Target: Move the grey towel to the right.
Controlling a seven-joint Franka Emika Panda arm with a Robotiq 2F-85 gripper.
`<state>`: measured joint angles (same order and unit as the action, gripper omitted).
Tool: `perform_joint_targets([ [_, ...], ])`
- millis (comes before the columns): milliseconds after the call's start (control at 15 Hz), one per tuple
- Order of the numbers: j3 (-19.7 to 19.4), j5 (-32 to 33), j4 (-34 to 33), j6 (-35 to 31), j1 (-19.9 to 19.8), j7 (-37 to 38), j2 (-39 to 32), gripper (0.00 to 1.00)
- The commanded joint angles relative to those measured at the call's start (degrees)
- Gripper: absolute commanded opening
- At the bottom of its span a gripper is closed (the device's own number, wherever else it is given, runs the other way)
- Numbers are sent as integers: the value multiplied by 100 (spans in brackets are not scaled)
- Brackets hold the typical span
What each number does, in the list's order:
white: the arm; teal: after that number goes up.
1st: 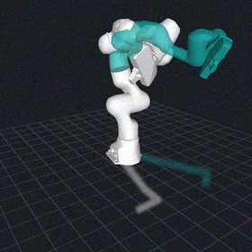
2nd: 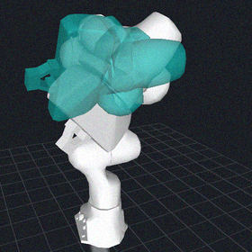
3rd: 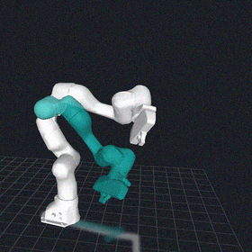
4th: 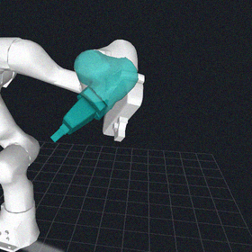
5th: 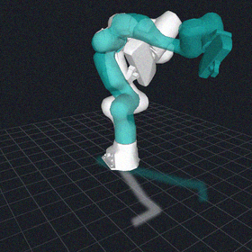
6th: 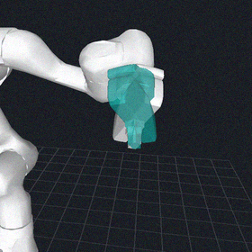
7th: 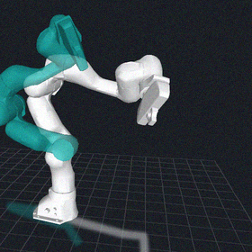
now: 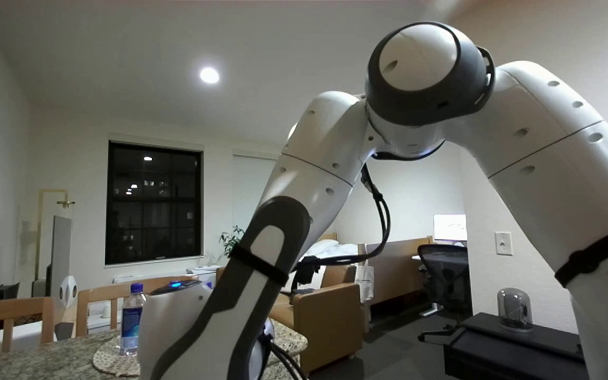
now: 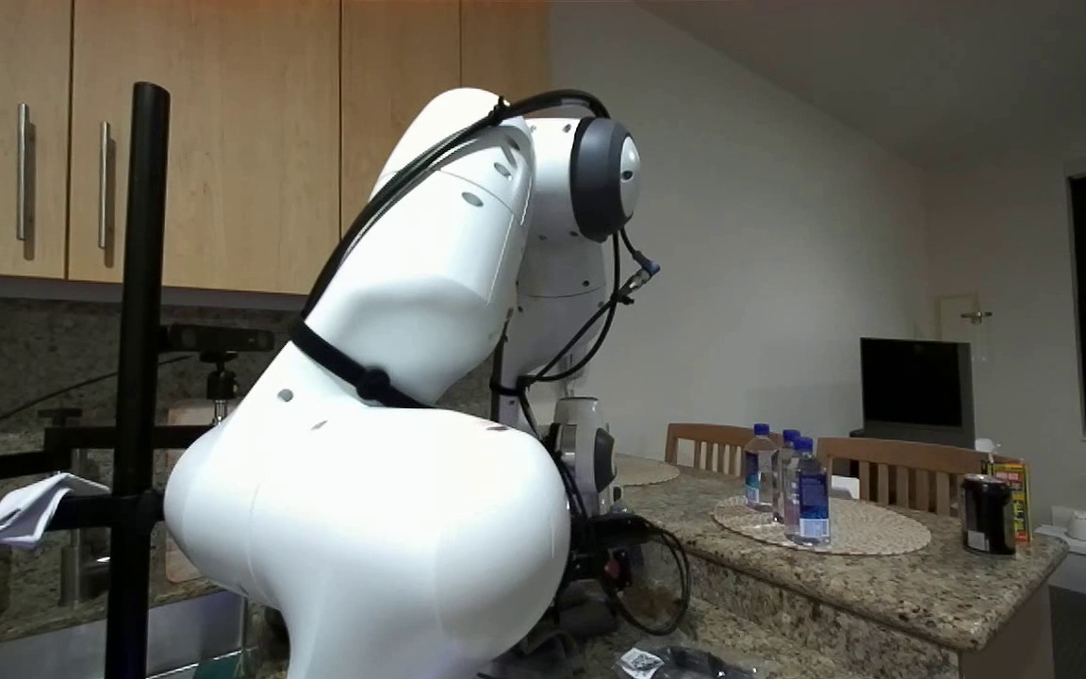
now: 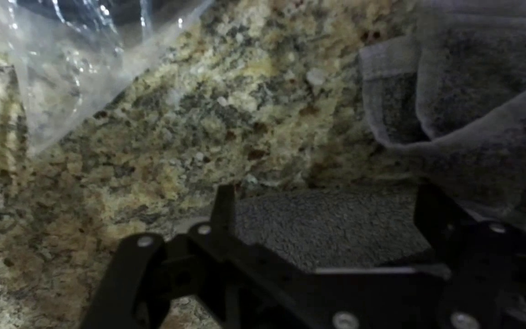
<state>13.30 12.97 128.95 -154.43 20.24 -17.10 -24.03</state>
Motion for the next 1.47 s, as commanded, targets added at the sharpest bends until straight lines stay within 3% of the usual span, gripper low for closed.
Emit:
perform_joint_targets([
  [0,597,-700,-84,920,-588,-445,371,100],
  [133,869,-1257,-239,1309,-862,-853,384,100],
  [333,1420,-2480,-538,1871,-1397,-2040,311,100],
  [600,1393,-3307,-855,2898,-1475,-2605,255,100],
  [733,1133,-3214,-870,3185,-1265,-2080,299,100],
  [933,924,-3196,-707,2909,-1010,-1224,347,100],
  [1400,941,-3431,-744,2785,-464,391,69,100],
])
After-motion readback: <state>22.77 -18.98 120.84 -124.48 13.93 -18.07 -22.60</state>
